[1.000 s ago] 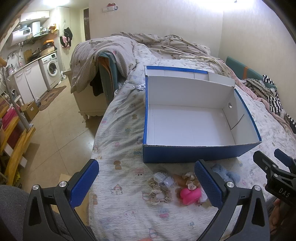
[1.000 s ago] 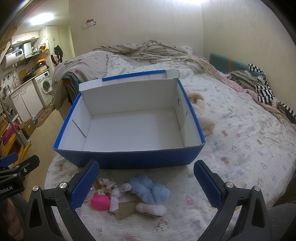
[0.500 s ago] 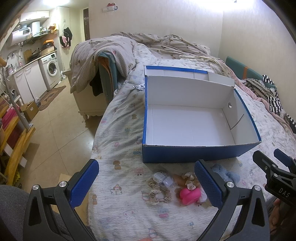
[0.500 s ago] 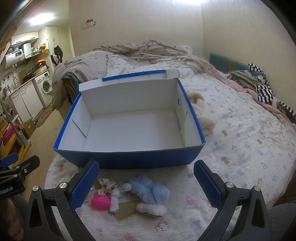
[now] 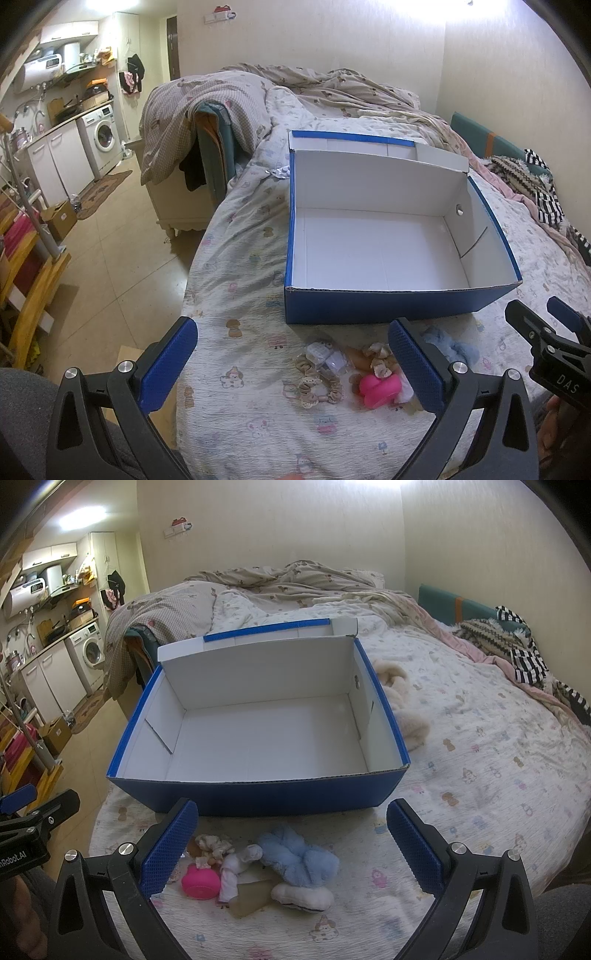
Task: Organize soft objects
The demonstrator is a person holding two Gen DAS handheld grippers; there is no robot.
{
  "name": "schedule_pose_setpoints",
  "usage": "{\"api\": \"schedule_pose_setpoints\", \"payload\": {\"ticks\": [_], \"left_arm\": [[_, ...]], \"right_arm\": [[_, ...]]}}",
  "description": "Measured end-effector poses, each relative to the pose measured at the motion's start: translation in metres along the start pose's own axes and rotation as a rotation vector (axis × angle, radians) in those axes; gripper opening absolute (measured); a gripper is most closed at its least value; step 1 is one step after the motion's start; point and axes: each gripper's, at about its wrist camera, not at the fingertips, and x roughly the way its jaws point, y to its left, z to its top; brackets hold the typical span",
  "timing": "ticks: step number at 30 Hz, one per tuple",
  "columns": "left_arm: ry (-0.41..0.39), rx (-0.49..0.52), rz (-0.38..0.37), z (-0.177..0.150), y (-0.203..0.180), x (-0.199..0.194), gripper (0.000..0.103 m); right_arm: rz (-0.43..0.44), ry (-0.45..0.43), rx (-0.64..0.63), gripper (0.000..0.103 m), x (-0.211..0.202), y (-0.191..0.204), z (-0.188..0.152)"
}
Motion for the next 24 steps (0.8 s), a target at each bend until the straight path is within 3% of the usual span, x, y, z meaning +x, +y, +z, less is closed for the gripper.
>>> {"api": "schedule_pose_setpoints", "payload": {"ticks": [12,18,24], "left_arm": [[0.006,-0.004,0.004,0.0,0.002,0.001,0.103],[0.054,-0.04,-0.009,0.001,0.009,0.009,0.103],[0.109,-0.085,0.027,0.009,0.024,0.02,0.103]], "right_arm": [[0.003,0.004,0.005,0.103,0.001,0.0,0.0],[0.038,0.019,0.024,0.103,0.0,-0.003,0.002],[0.062,0.062,0.048,0.103,0.004,-0.012,0.012]]}}
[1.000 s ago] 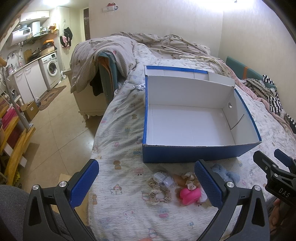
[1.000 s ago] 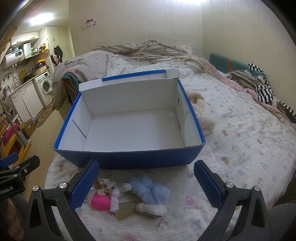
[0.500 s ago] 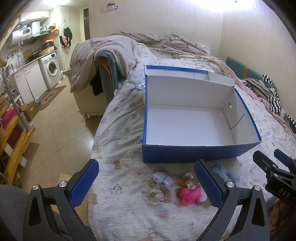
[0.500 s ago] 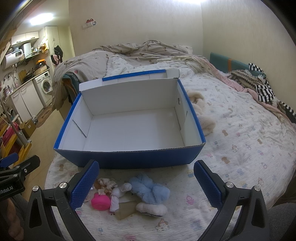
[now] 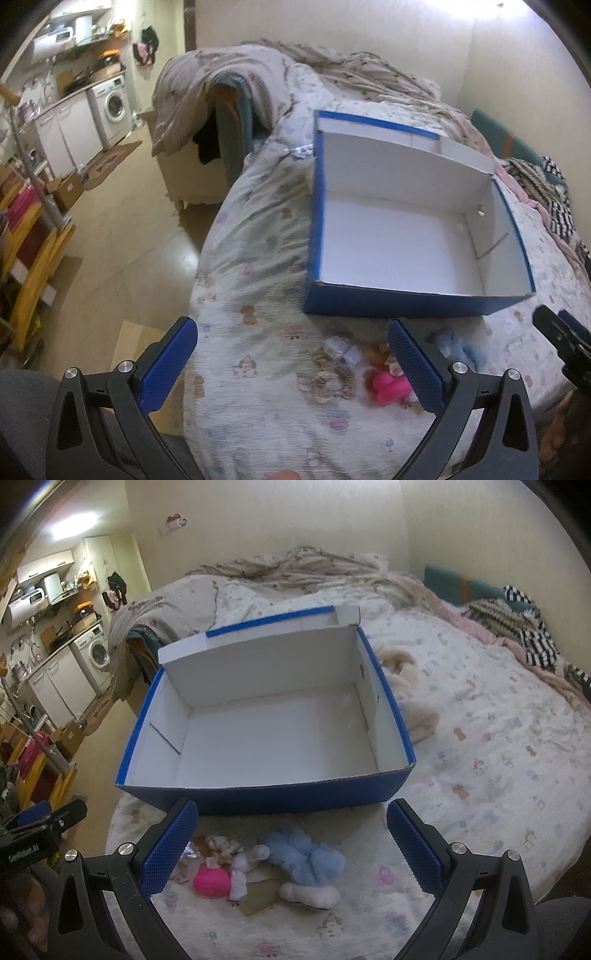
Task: Organize soft objects
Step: 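Grasp the beige scrunchie with the left gripper while the right gripper grasps the blue scrunchie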
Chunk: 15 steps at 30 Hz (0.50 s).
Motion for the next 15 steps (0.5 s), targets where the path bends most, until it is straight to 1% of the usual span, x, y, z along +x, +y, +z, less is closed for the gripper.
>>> {"api": "schedule_pose_setpoints", "payload": {"ticks": [3,6,9,12,13,15], "left_arm": [[0.055,-0.036,0.008,0.007,0.008,0.01,0.103],[0.12,-0.06,0.032,0.01,0.014,0.025,0.103],[0.221,-0.051,0.04,0.01,0.013,0.047,0.103],[0.342,-0.034,0.011,0.002,0.009,0.075,0.103],[0.4,-0.026,-0.001,-0.003,0.006,0.086,0.103],[0.469,-0.031,-0.026,-0.012,0.004,0.103,0.099]], "right_arm": [[0.013,0.05,0.017,0.103,0.006,-0.006,0.003],[0.034,0.131,0.053,0.103,0.018,-0.015,0.007],[0.038,0.213,0.076,0.103,0.034,-0.024,0.008],[0.042,0.297,0.092,0.103,0.05,-0.032,0.008],[0.047,0.322,0.095,0.103,0.056,-0.034,0.007],[0.051,0.357,0.094,0.103,0.065,-0.036,0.005]]}}
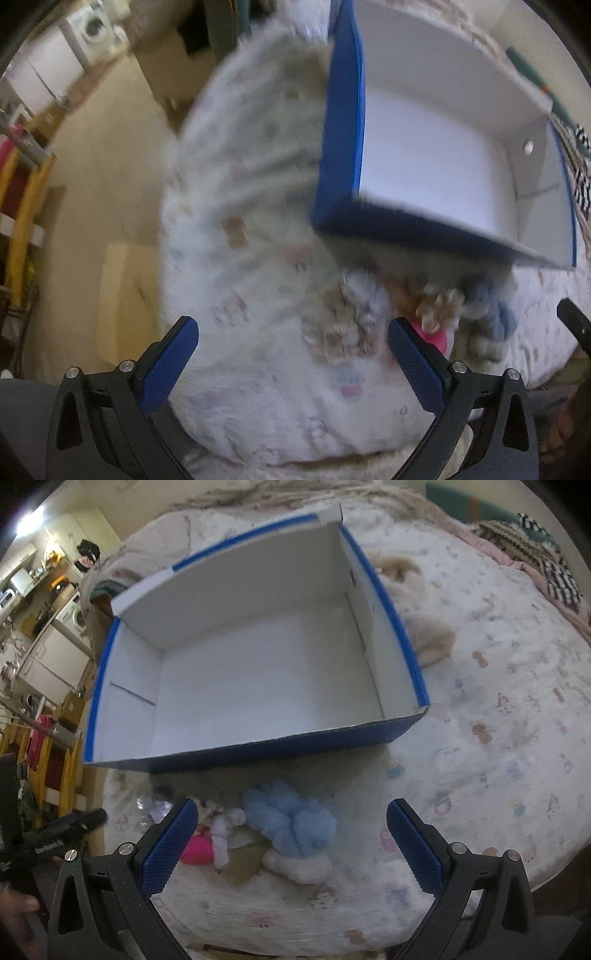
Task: Organize soft objects
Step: 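Grasp the beige scrunchie with the left gripper while the right gripper grasps the blue scrunchie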
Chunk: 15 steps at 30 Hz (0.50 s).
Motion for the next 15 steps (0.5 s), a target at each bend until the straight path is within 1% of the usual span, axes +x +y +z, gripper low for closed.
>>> {"api": "schedule_pose_setpoints", "payload": {"ticks": [1,2,3,5,7,9,12,14,15], "left_arm": [[0.037,0.005,-0.019,-0.002,-0.002,0.01,0.095],[0.064,0.011,-0.032,-0.004,-0.004,0.017,0.093],[0.106,0.027,-0.052,-0.008,-0.01,0.028,0.093],[0.14,0.045,-0.073,-0.012,-0.017,0.037,0.091],[0.143,0.073,-0.072,-0.017,-0.026,0.043,0.089],[0.127,0.096,-0.07,-0.019,-0.032,0.046,0.088],[0.129,0.117,-0.072,-0.017,-0.043,0.046,0.085],[0.135,0.125,-0.074,-0.017,-0.05,0.05,0.074],[0.137,0.129,-0.07,-0.018,-0.053,0.054,0.072]], "right_arm": [[-0.003,0.015,-0.005,0.103,0.005,-0.001,0.001],[-0.008,0.028,-0.008,0.103,0.01,-0.002,0.001],[-0.009,0.037,-0.005,0.103,0.014,-0.003,0.001],[0.0,0.061,0.009,0.103,0.022,-0.006,0.0],[0.012,0.08,0.022,0.103,0.029,-0.009,-0.001],[0.018,0.095,0.036,0.103,0.036,-0.012,0.0],[0.048,0.128,0.089,0.103,0.046,-0.019,0.002],[0.063,0.17,0.111,0.103,0.056,-0.02,0.001],[0.068,0.189,0.112,0.103,0.061,-0.019,0.0]]}}
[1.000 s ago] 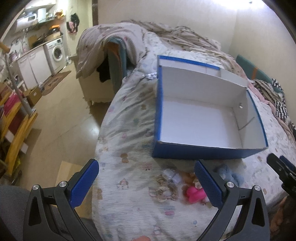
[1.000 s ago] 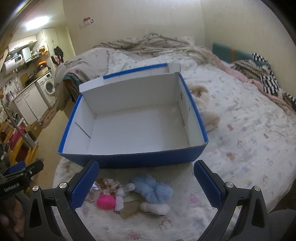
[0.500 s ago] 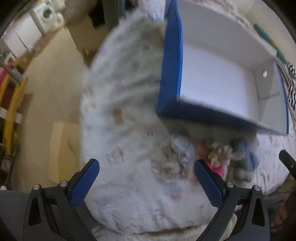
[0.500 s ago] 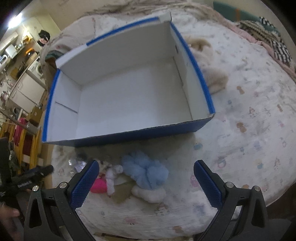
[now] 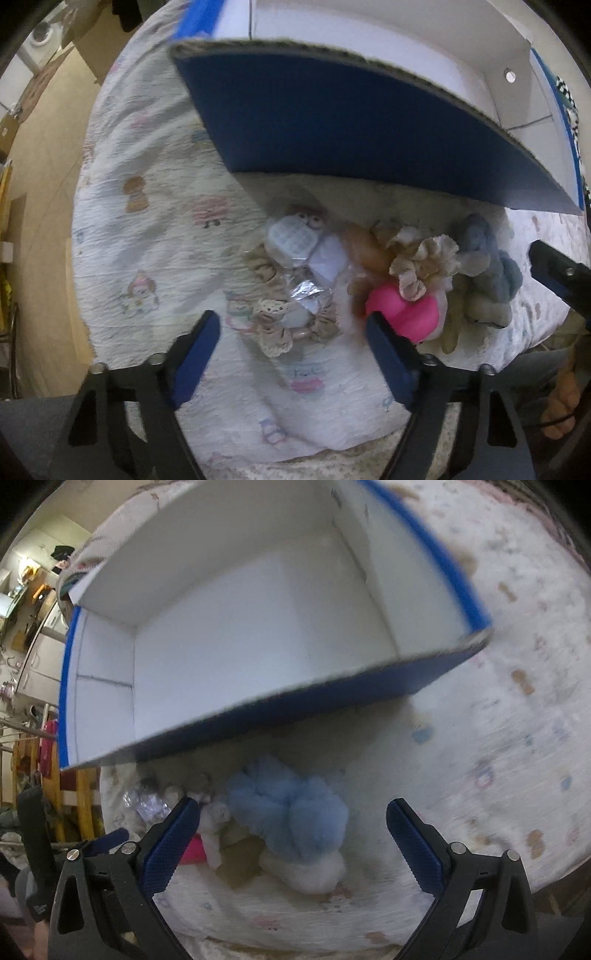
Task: Organize soft objects
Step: 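Grasp the beige scrunchie with the left gripper while the right gripper grasps the blue scrunchie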
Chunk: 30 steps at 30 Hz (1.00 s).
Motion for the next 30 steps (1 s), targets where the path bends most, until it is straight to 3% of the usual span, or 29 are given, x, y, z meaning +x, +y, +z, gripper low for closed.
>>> {"api": "schedule_pose_setpoints", "payload": {"ticks": [4,7,9,11,15,19,30], "left_arm": [[0.024,-0.003,0.012,0.0,-0.005,0.011,0.057],[0.036,-0.019,0.004,0.0,-0.001,0.015,0.048],[0.031,-0.02,-0.001,0.002,0.005,0.013,0.034],[0.026,-0.024,-0.01,0.002,0.004,0.011,0.025],[0.027,-0.022,-0.041,-0.002,0.017,0.006,0.014],[0.006,-0.033,-0.06,-0.006,0.024,-0.003,0.009],[-0.07,-0.083,-0.016,-0.024,0.066,-0.038,0.008]], "right_arm": [[-0.014,0.061,-0.019,0.091,0.02,0.006,-0.002],[-0.03,0.081,-0.02,0.089,0.031,0.009,-0.004],[-0.046,0.093,-0.018,0.078,0.037,0.01,-0.005],[-0.037,0.097,-0.018,0.053,0.039,0.01,-0.006],[-0.026,0.089,-0.044,0.023,0.032,0.009,-0.009],[-0.019,0.06,-0.068,0.018,0.026,0.012,-0.009],[-0.021,-0.024,-0.15,0.018,-0.001,0.023,-0.023]]}}
